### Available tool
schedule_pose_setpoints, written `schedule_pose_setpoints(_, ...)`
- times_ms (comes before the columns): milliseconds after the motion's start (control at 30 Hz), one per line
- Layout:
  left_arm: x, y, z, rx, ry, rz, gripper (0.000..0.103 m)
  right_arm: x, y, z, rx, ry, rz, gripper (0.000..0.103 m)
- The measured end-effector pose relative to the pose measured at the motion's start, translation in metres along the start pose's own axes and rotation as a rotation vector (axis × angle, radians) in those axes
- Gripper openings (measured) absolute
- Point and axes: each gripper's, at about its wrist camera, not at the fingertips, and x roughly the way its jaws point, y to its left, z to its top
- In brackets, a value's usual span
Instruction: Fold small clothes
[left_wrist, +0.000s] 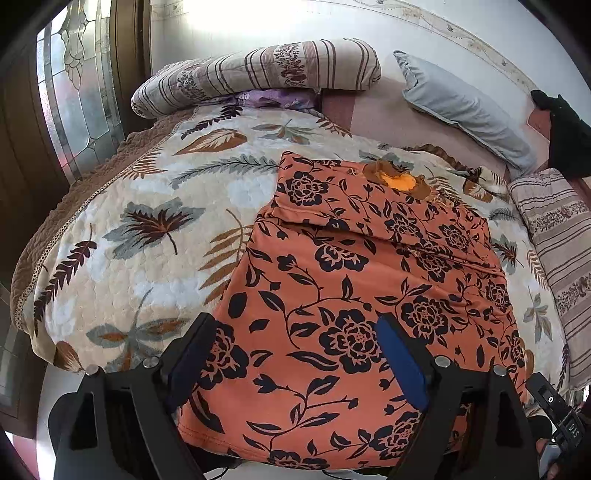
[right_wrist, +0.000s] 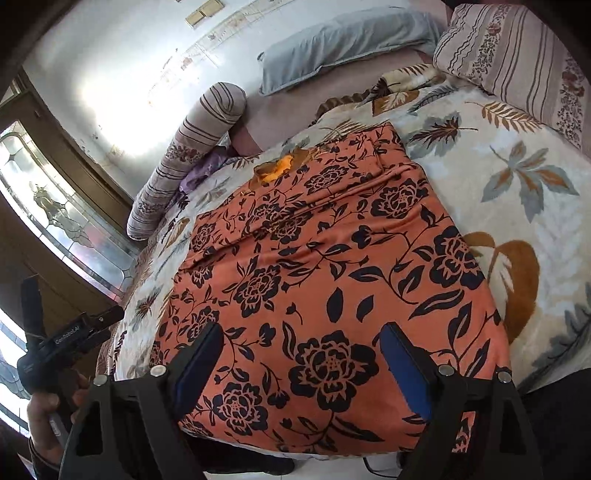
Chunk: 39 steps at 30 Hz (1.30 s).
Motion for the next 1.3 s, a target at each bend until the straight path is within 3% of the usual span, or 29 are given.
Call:
schedule_pose_setpoints(233,-0.002,-0.009,0.002,0.017,-0.015,-0.029,0.089,-0.013,0.013,0.011,-0.040,-0.055,-0.003,0.089)
schedule_pose_setpoints(467,0.016,-0.001,-0.005,0.000,0.024,-0.010,0.089,-0.001,0.004,0.008,-0.004,-0.016,0.008,0.089)
schedule_pose_setpoints(700,0.046,0.017,-0.018,-0.016,0.093,0.013,0.089,0.016,-0.032,0.000,0.127,0.058,-0.024,0.089)
schedule_pose_setpoints(933,0.073,0.075,-0.049,-0.088,0.185,0.052,0.089,-0.012,-0.082,0.023,0.173,0.074,-0.141,0.089)
schedule_pose_setpoints(1100,0.075,0.089,-0.059,-0.091,0.194,0.053,0.089,-0.017,-0.120,0.027,0.253,0.107,-0.170,0.089)
schedule_pose_setpoints(1300,0.067,0.070,-0.053,-0.018,0.148,0.020,0.089,-0.003,-0.105,0.049,0.217,0.092,-0.063,0.089)
